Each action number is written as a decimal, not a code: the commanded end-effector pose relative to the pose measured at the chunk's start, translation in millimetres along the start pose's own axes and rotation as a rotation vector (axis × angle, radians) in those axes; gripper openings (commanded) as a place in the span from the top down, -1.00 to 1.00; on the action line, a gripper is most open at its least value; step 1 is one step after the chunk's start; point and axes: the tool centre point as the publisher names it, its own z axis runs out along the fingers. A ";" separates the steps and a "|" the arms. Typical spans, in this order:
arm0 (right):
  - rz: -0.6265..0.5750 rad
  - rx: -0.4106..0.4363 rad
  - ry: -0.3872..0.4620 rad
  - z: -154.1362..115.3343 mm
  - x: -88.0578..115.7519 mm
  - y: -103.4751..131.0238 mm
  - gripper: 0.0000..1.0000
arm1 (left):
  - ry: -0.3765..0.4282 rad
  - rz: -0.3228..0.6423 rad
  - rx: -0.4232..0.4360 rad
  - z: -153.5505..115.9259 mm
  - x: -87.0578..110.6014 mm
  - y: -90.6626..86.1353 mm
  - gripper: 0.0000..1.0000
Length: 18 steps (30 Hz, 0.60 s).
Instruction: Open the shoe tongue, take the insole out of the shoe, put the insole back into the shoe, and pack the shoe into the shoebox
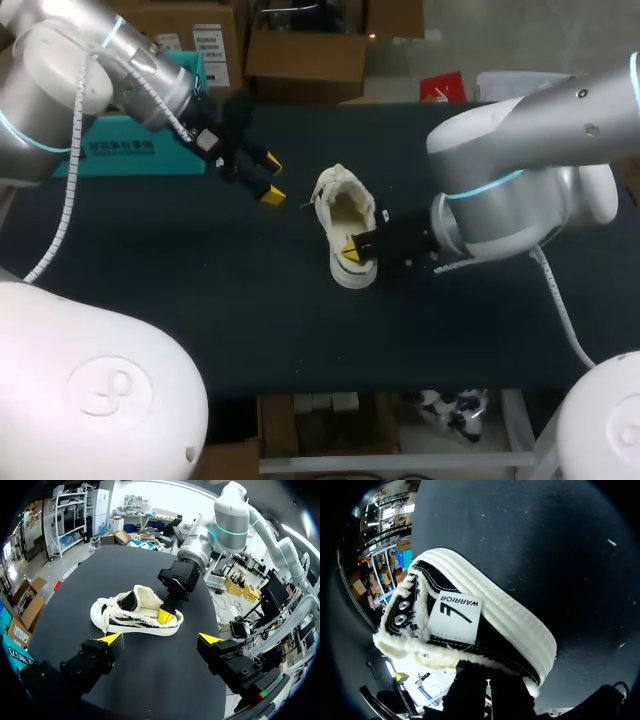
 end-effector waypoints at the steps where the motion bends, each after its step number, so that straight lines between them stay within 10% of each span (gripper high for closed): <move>1: -0.026 0.002 0.021 -14.1 -2.5 -3.4 1.00 | -0.178 -0.005 -0.027 -2.1 16.1 -4.1 -1.00; 8: -0.076 -0.013 0.004 -26.7 2.5 -8.8 1.00 | -0.489 -0.345 -0.089 1.5 -7.0 -11.9 -1.00; 18: -0.183 -0.004 0.024 -66.4 15.4 -19.6 1.00 | -0.494 -0.379 -0.088 1.8 -7.1 -10.9 -1.00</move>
